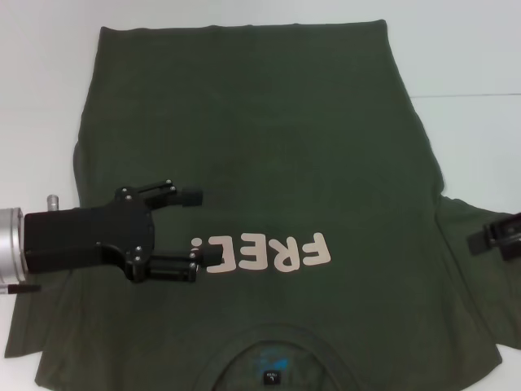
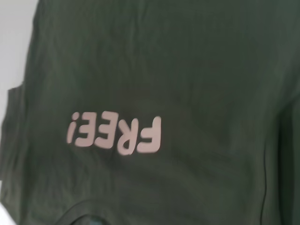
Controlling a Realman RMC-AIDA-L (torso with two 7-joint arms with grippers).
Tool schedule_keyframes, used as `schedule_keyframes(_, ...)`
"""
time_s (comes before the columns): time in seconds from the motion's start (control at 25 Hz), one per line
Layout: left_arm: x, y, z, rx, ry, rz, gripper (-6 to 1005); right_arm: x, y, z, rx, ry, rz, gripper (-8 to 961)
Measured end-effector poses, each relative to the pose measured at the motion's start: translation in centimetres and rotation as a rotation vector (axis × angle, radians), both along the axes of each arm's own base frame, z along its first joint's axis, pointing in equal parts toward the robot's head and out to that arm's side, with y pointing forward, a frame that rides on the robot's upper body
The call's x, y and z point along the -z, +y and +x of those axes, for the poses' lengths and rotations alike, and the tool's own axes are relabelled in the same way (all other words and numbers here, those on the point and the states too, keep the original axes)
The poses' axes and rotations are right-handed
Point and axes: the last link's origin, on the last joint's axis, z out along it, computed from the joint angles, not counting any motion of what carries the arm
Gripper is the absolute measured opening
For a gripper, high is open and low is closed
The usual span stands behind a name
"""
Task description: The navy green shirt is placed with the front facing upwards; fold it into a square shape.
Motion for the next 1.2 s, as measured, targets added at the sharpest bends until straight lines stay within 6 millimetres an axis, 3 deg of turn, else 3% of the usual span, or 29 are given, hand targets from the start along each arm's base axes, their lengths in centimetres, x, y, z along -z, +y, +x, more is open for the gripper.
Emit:
schedule_keyframes(0.56, 0.3, 0.5, 0.6, -0.022, -0.01, -0.014, 947, -2.2, -2.9, 4.6, 0.13, -0.084, -0.004, 807)
schedule_keyframes(1.2, 0.5, 0.3, 0.5, -0.027, -0.012, -0.014, 946, -0.1, -2.4, 8.1, 0.209, -0.14, -0.013, 796)
